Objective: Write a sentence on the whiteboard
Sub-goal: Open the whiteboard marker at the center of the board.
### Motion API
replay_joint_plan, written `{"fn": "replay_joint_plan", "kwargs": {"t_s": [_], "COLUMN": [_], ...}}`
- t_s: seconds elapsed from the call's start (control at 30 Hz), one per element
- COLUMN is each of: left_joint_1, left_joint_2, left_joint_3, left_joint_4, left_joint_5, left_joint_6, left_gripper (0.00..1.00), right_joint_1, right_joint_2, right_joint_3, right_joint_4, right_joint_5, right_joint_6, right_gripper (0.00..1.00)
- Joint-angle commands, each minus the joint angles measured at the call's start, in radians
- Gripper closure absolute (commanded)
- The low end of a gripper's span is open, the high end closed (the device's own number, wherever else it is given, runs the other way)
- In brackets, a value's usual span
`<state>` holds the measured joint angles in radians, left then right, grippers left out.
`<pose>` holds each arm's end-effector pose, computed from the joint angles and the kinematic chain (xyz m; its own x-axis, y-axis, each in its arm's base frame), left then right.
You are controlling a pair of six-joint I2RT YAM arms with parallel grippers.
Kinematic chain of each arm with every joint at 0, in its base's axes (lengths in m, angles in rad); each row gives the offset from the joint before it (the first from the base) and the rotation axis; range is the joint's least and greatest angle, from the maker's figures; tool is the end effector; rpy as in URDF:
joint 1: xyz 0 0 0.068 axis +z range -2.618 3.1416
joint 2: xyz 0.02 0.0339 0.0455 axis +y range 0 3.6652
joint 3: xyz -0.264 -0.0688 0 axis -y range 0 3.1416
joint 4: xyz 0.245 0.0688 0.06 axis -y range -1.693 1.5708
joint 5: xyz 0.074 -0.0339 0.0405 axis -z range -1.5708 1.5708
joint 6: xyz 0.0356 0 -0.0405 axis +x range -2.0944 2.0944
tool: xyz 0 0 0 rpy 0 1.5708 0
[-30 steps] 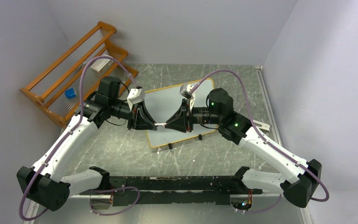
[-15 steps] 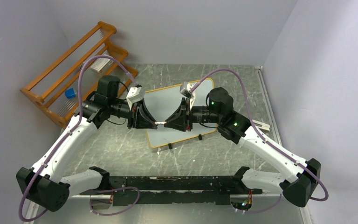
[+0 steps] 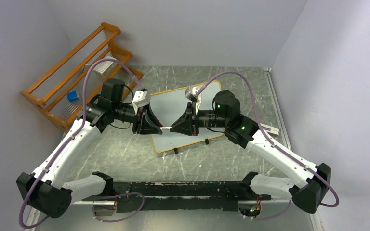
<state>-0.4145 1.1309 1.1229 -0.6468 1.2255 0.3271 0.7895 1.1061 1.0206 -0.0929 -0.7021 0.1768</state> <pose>0.1891 -0.1198 0.3580 -0.2646 0.2352 -0.9352 0.9551 -0.0701 -0.2878 0.1601 0.1940 0.3704 -0.2971 -0.1088 -0.9486 -0.9522 0.1072 0.2859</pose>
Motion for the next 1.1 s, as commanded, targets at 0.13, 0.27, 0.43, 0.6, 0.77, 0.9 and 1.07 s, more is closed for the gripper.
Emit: {"fn": "replay_joint_plan", "kwargs": {"t_s": [0.13, 0.27, 0.43, 0.6, 0.77, 0.9, 1.07], "left_joint_1": [-0.003, -0.003, -0.003, -0.003, -0.002, -0.003, -0.003], "left_joint_2": [-0.033, -0.032, -0.026, 0.002, 0.02, 0.023, 0.026], "left_joint_3": [0.03, 0.037, 0.038, 0.049, 0.057, 0.05, 0.052], "left_joint_4": [-0.068, -0.107, -0.094, -0.09, -0.088, -0.068, -0.06], "left_joint_5": [-0.034, -0.036, -0.018, 0.031, 0.052, 0.03, 0.011], "left_joint_6": [0.095, 0.118, 0.108, 0.103, 0.101, 0.067, 0.048], "left_gripper": [0.69, 0.69, 0.69, 0.67, 0.69, 0.76, 0.94], "right_joint_1": [0.002, 0.0, 0.0, 0.0, 0.001, 0.0, 0.001], "right_joint_2": [-0.052, -0.061, -0.06, -0.048, -0.037, -0.027, -0.024], "right_joint_3": [0.016, 0.009, 0.006, 0.001, 0.005, 0.007, 0.008], "right_joint_4": [-0.055, -0.069, -0.056, -0.041, -0.037, -0.038, -0.053], "right_joint_5": [-0.017, -0.007, -0.022, -0.038, -0.04, -0.035, -0.013], "right_joint_6": [-0.06, -0.074, -0.068, -0.064, -0.065, -0.07, -0.079], "right_gripper": [1.0, 1.0, 1.0, 1.0, 1.0, 1.0, 1.0]}}
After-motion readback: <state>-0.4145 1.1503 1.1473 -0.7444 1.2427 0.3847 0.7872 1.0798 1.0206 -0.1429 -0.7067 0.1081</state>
